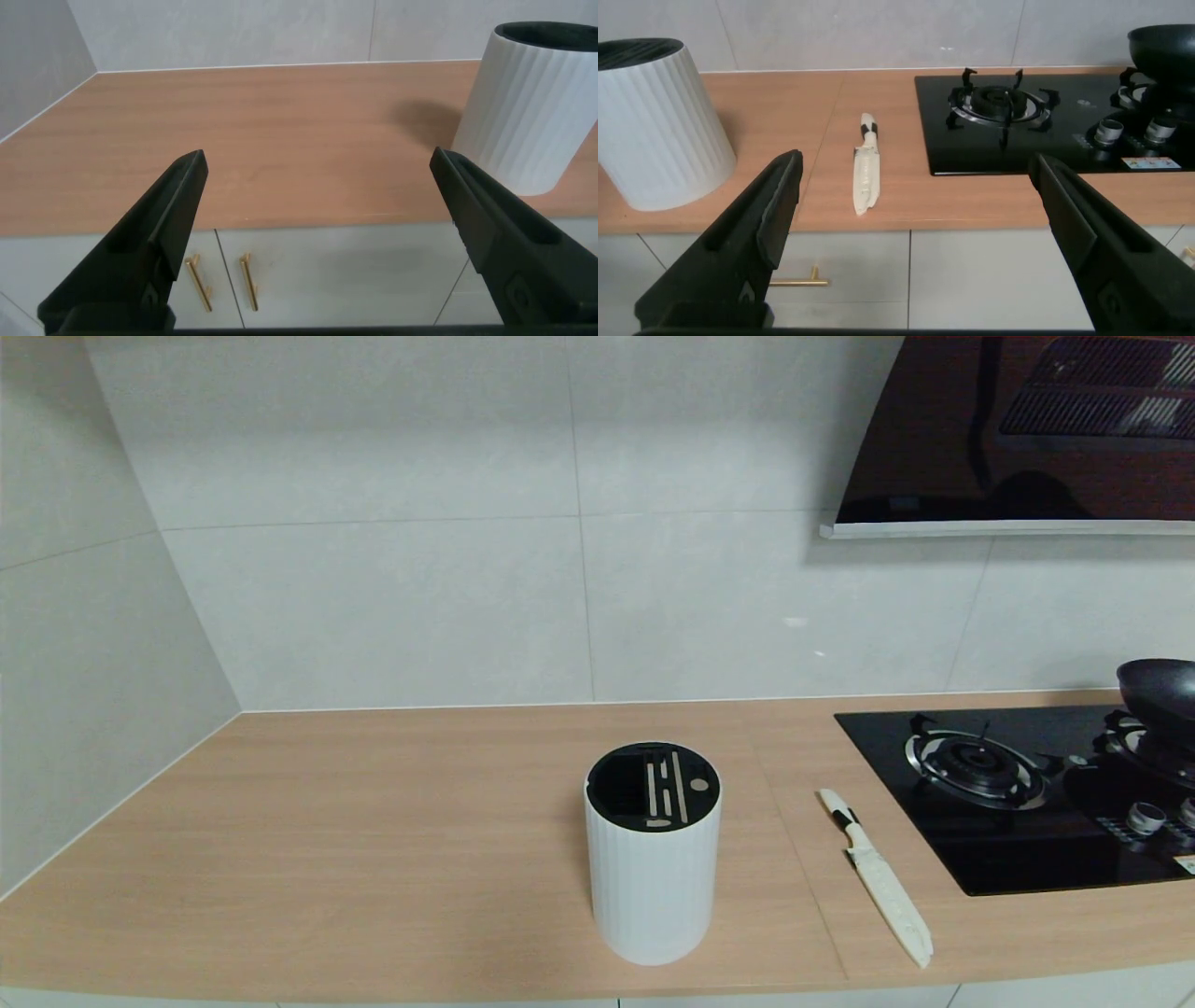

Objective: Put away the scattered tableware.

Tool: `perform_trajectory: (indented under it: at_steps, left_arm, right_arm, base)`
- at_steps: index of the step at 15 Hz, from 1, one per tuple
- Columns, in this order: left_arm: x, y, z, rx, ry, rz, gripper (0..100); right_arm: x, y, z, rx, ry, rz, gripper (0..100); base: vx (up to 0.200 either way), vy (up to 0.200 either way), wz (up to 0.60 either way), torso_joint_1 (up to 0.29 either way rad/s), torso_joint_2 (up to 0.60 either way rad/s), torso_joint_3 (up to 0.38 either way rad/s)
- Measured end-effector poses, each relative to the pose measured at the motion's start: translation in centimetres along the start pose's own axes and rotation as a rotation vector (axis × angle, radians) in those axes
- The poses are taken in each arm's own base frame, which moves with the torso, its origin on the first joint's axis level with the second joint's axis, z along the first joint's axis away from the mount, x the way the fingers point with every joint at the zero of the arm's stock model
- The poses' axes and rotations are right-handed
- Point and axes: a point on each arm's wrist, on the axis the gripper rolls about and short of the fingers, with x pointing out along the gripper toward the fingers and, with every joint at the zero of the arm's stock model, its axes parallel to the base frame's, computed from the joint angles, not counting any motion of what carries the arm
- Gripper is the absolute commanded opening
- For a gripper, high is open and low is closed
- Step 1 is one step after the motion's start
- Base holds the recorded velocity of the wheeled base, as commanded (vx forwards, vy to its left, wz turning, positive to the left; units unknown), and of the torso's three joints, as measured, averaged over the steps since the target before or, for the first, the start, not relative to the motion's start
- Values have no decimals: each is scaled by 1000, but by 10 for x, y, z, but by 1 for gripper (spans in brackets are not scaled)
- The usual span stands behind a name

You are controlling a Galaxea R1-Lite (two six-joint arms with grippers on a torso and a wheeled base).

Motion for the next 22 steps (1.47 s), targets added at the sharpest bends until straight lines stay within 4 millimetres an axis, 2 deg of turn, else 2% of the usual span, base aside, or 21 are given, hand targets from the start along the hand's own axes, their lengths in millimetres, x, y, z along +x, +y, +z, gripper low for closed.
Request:
perform_trajectory:
  at_steps: [7,8,10,13,17,20,22]
  left_arm:
    - [0,0,0,-1,0,1,100]
    - [0,0,0,-1,0,1,100]
    - [0,0,0,-1,0,1,100]
    - [0,0,0,-1,0,1,100]
    - [0,0,0,-3,0,2,100]
    - [0,0,0,-2,0,1,100]
    - [0,0,0,-2,0,1,100]
  right_arm:
    - [0,0,2,-9,-12,-5,100]
    - [-2,0,9,5,-46,-4,100]
    - [-10,-1,38,56,-160,18,100]
    - [-4,-1,64,70,-84,70,100]
    - [37,0,97,63,129,93,100]
    - [81,2,113,49,267,107,100]
    - [118,5,117,41,324,117,100]
  base:
    - [0,0,0,0,0,0]
    - [0,0,0,0,0,0]
    - [0,0,0,0,0,0]
    - [0,0,0,0,0,0]
    - [0,0,0,0,0,0]
    - [0,0,0,0,0,0]
    - [0,0,0,0,0,0]
